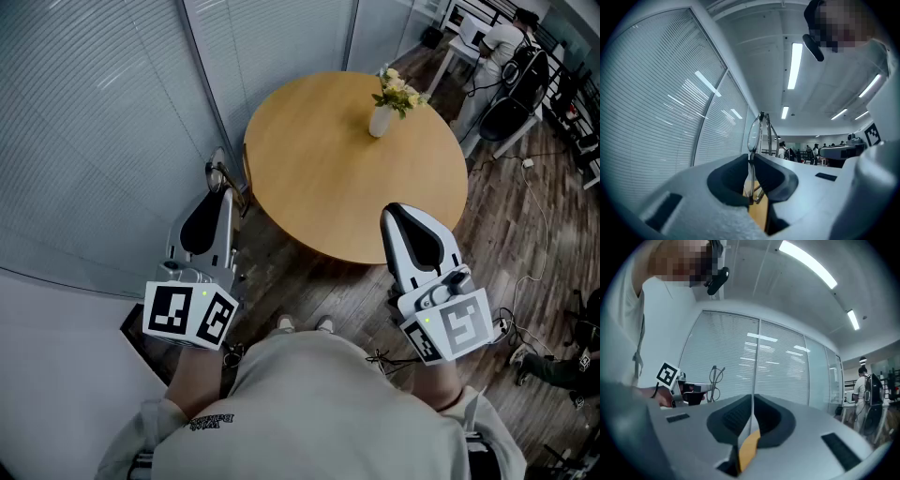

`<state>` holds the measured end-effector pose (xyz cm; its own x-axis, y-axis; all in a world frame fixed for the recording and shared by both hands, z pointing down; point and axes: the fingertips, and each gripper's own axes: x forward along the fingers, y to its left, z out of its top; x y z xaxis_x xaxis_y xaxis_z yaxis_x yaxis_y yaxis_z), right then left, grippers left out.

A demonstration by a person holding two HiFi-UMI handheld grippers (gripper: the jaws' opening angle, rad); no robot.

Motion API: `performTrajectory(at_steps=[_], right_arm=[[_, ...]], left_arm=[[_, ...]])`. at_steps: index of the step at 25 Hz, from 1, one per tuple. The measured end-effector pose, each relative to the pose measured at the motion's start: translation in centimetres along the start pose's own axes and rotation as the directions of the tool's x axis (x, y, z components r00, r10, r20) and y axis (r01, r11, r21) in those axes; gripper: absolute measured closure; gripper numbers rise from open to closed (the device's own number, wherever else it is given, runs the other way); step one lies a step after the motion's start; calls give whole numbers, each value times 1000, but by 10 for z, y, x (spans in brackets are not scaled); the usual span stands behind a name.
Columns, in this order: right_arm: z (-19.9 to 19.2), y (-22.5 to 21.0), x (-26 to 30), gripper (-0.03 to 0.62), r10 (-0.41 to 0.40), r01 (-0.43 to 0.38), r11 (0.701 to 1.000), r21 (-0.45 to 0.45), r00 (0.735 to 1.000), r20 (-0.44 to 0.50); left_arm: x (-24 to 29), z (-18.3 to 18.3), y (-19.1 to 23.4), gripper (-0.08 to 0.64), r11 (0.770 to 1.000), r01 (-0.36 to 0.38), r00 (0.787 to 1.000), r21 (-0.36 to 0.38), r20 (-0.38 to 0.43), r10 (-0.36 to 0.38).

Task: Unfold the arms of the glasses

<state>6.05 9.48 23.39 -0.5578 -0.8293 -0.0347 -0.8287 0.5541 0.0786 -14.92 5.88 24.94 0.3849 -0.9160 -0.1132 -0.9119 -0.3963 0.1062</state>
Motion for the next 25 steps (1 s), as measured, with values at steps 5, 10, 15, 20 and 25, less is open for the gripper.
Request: performTrajectory(at_steps=[5, 10, 15, 20, 25], right_arm=[[-3, -5, -4, 555, -5, 5, 1000, 8, 1000, -3], [-7, -10, -11, 555, 5, -5, 999, 38, 1000, 0], [-12, -16, -20, 554, 20, -20, 999, 43, 1000, -4], [-21, -23, -26, 555, 51, -50, 997, 53, 998, -25], [-30, -41, -31, 554, 67, -65, 995, 81, 997, -28]], left_arm=[[2, 0, -5, 506, 1000, 5, 1000, 1, 0, -5], [1, -2, -12, 506, 1000, -4, 1000, 8, 2, 4], [0, -4, -23, 506, 1000, -13, 1000, 9, -1, 13], [5, -10, -34, 506, 999, -29, 999, 35, -13, 30], [17, -17, -49, 506, 997, -37, 999, 64, -27, 39]])
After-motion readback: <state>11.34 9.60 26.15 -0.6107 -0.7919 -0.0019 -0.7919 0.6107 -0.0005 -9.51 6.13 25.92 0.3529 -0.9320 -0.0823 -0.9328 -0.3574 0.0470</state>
